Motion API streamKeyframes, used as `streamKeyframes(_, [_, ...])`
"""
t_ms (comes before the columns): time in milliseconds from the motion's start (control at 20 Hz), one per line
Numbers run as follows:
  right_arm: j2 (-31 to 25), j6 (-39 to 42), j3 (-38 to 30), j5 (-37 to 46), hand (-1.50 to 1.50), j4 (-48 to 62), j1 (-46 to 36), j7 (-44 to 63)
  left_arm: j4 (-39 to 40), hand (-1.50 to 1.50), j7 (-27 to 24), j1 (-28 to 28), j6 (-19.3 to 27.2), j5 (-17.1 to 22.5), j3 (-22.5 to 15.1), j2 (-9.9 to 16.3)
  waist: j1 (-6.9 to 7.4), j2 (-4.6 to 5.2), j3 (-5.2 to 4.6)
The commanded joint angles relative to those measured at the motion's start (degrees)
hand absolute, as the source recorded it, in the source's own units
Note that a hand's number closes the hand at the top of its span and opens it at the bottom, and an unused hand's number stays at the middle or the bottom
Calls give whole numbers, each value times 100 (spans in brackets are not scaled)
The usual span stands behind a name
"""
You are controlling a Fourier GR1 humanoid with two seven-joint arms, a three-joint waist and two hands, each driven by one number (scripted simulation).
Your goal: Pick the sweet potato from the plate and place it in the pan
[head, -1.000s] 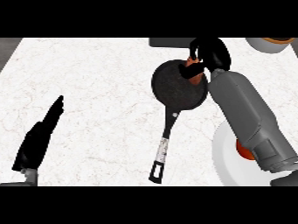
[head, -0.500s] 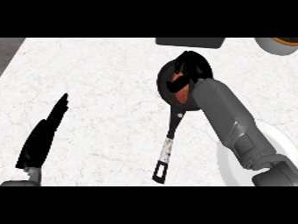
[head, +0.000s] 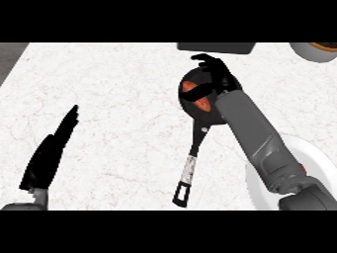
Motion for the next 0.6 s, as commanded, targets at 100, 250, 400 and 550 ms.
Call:
streamKeyframes(100, [-30, -875, -700, -558, -150, -181, 34, -762, 71, 0, -37, -48, 82, -37, 27, -71, -17, 28, -1])
streamKeyframes(250, [-208, -1164, -1086, -867, -150, -228, 10, -880, 27, 0, 7, -50, 86, -79, 40, -36, -84, -11, -2])
streamKeyframes(400, [-492, -1369, -1458, -1151, -150, -201, 191, -1078, -170, 0, 68, 211, 57, -60, -21, -54, -78, -32, 0])
streamKeyframes(550, [-924, -1060, -1705, -1374, -150, -156, 324, -1327, 43, 0, -55, 166, -10, 37, 221, 87, -169, -53, -5])
